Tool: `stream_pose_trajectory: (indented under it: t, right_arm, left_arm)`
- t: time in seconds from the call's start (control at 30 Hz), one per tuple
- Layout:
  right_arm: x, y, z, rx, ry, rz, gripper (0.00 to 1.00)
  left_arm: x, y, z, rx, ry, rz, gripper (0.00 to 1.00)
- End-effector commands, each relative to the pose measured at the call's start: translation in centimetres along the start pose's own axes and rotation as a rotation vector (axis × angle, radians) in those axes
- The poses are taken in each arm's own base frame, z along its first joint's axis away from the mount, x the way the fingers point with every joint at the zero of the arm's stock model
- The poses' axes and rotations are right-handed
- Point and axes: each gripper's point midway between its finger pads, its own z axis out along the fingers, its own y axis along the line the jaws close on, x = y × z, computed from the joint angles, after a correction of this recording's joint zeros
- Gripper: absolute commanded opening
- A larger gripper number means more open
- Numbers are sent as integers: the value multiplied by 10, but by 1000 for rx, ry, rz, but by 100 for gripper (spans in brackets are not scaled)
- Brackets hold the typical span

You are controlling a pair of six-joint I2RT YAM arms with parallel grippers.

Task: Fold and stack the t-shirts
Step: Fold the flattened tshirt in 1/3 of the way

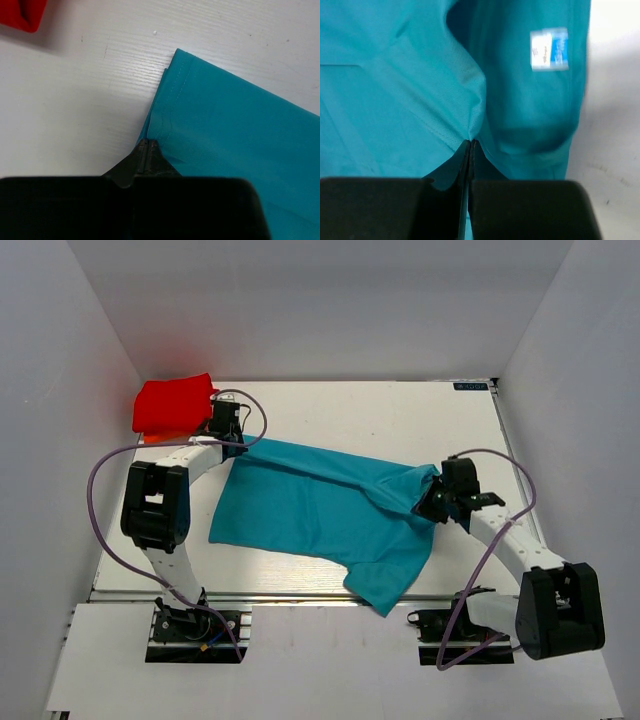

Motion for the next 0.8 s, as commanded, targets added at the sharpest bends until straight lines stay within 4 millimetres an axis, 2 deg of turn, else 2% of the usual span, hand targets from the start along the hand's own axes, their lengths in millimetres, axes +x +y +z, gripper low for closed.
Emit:
stream_pose_trajectory:
  t: [0.0,0.03,0.07,0.13,0.2,0.23,0.27,0.3,0.33,0.37,0.4,0.43,0.47,0.5,0.53,0.57,0.6,0.63,0.7,0.73,0.77]
  right_arm:
    - [14,-2,2,-13,-12,109,0]
    - [15,0,2,-24,-18,112,0]
    - [24,-5,3,-24,-8,128,3]
    - [28,-1,4,-57,-2,119,10]
    - [33,-1,5,-63,17,96,22]
    - [33,-1,4,-62,20,75,25]
    - [32,0,4,-61,17,65,33]
    - [33,0,3,-61,21,39,38]
    - [23,3,0,-60,-9,28,44]
    - [16,5,-3,-56,-28,3,55]
    - [6,6,-10,-41,-52,-25,62]
    - [1,4,-12,-18,-65,-28,67]
    - [-12,3,-17,4,-103,-53,72]
    - [-24,8,-22,7,-138,-64,89]
    - [-27,10,-24,7,-146,-71,90]
    - [-42,20,-31,-10,-184,-79,90]
    - [-46,22,-30,-12,-187,-96,90]
    - [-51,27,-31,-27,-200,-96,90]
    - [-61,43,-25,-85,-207,-121,90]
    - [-62,43,-18,-82,-194,-122,90]
    - [-62,52,-16,-117,-180,-130,90]
  left_arm:
    - [-14,9,-18,-30,-39,-45,0]
    - [-11,10,-18,-33,-29,-42,0]
    - [-9,10,-19,-35,-20,-51,0]
    - [-5,15,-19,-61,-6,-57,0]
    - [-6,17,-21,-76,1,-63,9]
    - [-3,18,-23,-82,18,-66,23]
    - [-5,20,-23,-99,21,-64,34]
    - [4,22,-25,-111,54,-71,53]
    - [0,25,-27,-131,48,-81,58]
    - [-7,29,-32,-156,32,-93,73]
    - [-5,30,-35,-163,50,-95,100]
    - [-8,34,-40,-179,43,-95,100]
    - [-14,36,-44,-186,28,-98,100]
    - [-15,36,-48,-186,28,-98,100]
    - [-27,35,-55,-179,8,-114,100]
    - [-31,32,-57,-169,6,-117,100]
    - [-44,28,-60,-149,-17,-127,100]
    - [-47,19,-61,-103,-13,-120,100]
    - [-60,-1,-62,-10,-51,-103,100]
    - [-62,-23,-64,99,-49,-70,100]
    - [-66,-40,-55,174,-59,-61,100]
